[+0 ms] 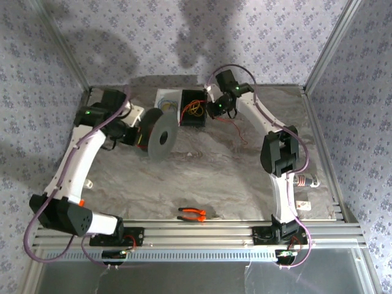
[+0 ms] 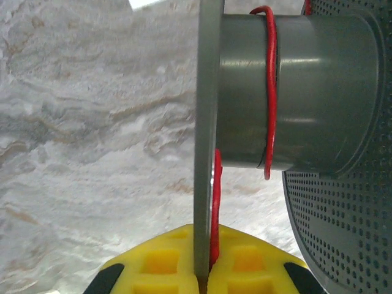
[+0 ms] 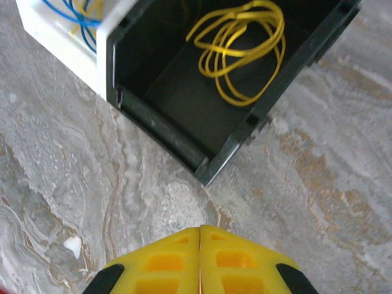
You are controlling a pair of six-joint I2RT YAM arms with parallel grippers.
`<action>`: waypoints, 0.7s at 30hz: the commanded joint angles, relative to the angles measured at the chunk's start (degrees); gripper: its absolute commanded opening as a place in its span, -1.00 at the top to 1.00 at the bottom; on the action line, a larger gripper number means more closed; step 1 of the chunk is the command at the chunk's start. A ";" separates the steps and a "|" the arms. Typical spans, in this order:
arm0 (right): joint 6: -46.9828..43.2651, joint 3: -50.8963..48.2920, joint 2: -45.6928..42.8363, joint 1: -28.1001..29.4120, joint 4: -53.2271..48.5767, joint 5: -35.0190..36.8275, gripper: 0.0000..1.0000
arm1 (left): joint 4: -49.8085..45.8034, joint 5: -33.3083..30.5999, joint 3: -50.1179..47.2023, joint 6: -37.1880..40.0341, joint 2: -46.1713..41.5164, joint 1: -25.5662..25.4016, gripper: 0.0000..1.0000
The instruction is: Wrap the cables
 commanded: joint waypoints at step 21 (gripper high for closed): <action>5.06 22.72 -4.07 12.59 -4.81 -13.88 1.00 | -1.81 -4.84 15.33 -7.40 26.18 -6.92 1.00</action>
